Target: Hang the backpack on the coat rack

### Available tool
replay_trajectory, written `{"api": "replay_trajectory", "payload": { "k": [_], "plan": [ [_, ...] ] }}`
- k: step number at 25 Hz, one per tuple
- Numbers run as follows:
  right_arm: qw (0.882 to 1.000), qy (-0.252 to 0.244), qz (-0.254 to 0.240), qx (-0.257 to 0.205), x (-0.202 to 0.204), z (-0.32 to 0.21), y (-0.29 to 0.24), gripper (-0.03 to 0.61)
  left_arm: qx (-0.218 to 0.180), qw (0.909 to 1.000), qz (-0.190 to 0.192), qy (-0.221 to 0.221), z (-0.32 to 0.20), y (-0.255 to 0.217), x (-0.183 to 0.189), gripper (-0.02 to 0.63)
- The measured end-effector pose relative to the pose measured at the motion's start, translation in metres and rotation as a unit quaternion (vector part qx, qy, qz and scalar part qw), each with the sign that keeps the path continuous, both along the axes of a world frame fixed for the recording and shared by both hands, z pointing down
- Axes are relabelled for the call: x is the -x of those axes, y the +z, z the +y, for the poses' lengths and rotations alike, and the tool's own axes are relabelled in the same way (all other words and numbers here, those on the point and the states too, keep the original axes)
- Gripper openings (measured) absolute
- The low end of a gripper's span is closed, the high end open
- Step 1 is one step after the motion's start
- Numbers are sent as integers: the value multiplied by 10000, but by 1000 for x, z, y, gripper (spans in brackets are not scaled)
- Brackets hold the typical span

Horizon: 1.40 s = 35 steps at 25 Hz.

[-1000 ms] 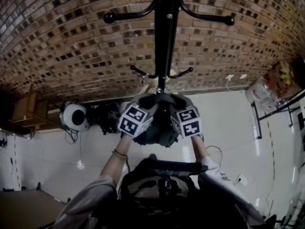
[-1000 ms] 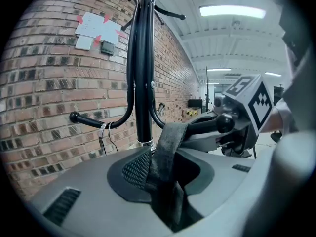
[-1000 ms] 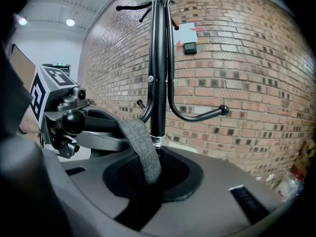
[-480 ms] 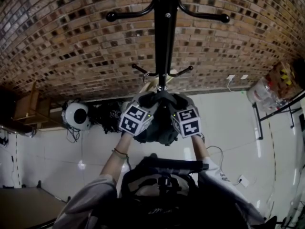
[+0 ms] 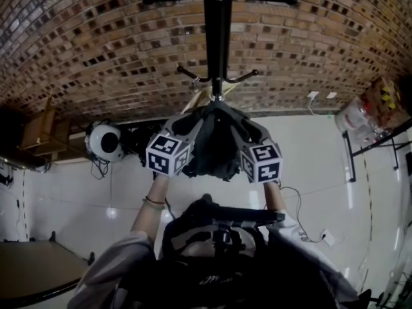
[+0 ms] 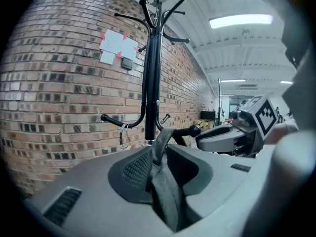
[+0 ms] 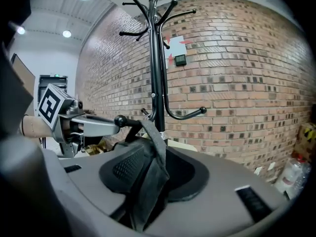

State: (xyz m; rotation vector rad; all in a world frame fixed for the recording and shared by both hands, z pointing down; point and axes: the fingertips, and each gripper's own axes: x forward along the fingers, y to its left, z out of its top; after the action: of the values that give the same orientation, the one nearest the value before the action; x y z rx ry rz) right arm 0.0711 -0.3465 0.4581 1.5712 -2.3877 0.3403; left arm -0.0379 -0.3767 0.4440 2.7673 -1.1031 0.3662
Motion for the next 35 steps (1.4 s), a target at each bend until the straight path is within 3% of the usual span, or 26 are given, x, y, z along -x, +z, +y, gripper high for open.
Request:
{"api": "replay_trajectory", "payload": {
  "k": [3,4,6,10,16,23,35],
  "plan": [
    [9998,61,-135,-118,-8,24,-3,86,16,9998,-90,-178,19,4,13,3],
    [9997,91,-202,-126,-11,34,-2,36,74,9996,-118,-236,28,9,18,3],
    [9994,122,-332,-60,-18,55,5,14,219,9991,-68,-346,45,17,26,3],
    [9984,91,-537,122,-26,92,22,14,417,9979,163,-473,85,28,21,3],
    [9977,-192,-588,276,-24,154,35,14,652,9970,-53,-421,160,55,-2,3],
    [9959,-363,-747,350,-20,203,47,14,808,9943,56,-700,224,65,-9,3],
    [9951,-445,-855,203,24,234,40,12,604,9951,445,-640,240,49,1,3]
  ]
}}
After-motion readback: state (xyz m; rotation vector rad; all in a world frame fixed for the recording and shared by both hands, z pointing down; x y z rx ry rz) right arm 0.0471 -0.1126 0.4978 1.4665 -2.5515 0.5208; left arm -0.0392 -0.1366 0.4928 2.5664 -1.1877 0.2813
